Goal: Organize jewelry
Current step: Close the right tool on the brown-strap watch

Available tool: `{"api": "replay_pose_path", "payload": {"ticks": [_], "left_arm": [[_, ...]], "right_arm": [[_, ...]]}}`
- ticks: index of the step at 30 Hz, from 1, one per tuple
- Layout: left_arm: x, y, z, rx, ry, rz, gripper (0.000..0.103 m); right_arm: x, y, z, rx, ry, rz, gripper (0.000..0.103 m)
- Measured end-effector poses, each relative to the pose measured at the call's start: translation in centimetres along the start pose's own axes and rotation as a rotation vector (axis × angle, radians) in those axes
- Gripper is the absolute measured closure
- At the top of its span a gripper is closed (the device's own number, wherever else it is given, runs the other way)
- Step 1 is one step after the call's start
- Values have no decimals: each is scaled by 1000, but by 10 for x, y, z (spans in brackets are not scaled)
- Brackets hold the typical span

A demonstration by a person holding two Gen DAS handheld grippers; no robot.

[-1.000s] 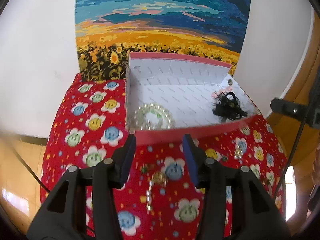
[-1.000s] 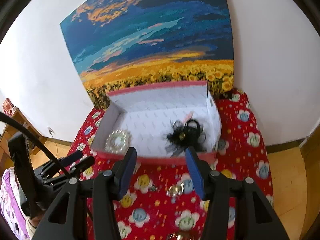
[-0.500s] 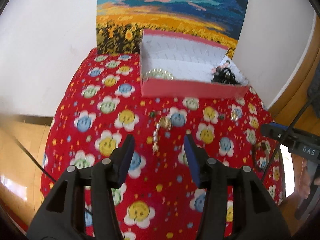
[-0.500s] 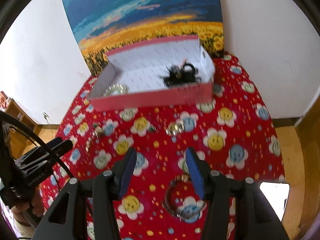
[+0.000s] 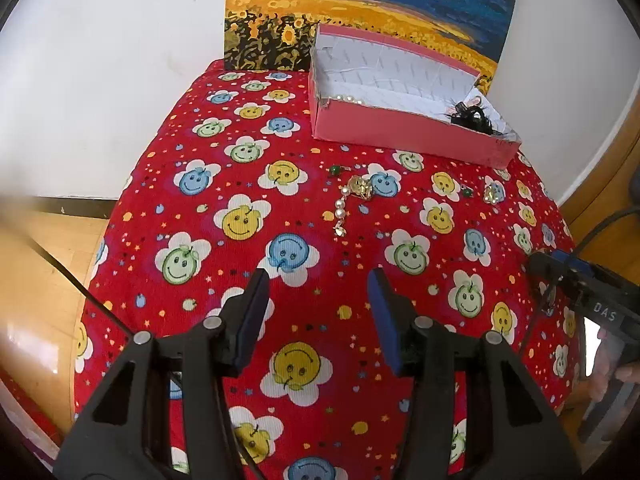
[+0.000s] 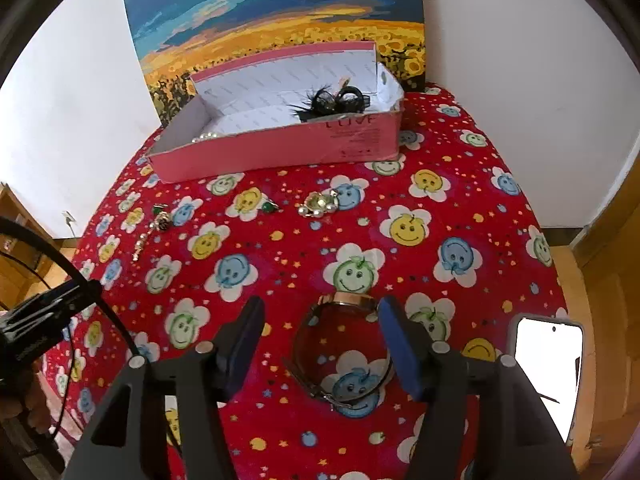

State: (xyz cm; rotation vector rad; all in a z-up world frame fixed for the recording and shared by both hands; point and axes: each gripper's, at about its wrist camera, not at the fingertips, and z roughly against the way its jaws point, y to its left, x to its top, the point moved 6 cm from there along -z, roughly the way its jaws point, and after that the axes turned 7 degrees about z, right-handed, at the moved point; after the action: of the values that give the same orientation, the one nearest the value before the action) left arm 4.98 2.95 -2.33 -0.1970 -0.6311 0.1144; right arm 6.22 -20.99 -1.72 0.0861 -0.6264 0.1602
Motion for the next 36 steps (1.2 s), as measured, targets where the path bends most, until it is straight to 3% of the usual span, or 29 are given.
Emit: {"api": "replay_pose_path", "payload": {"ticks": [10, 16, 19, 21, 22, 27, 36], "left_arm": [[-2, 3, -2, 6, 3, 9, 59], [-1, 3, -3, 7, 1, 15, 58], [-1, 3, -4, 8, 5, 13, 58], [0, 3, -5, 8, 5, 11, 58], [0, 3, -6, 8, 6, 11, 58], [3, 2, -16, 10, 35, 13, 58], [20, -21, -25, -20, 25, -24, 58]], "right_arm": [[-4, -7, -1, -64, -34, -1, 28], [-10, -7, -14, -31, 5, -25, 26], [-11, -1, -15, -56, -8, 8, 27], [-12, 1, -15, -80, -13, 24, 34], [-12, 2, -14, -93, -18, 32, 44], [-13, 0, -10, -74, -37, 21, 62], [-9, 7, -2, 31, -66, -24, 65]]}}
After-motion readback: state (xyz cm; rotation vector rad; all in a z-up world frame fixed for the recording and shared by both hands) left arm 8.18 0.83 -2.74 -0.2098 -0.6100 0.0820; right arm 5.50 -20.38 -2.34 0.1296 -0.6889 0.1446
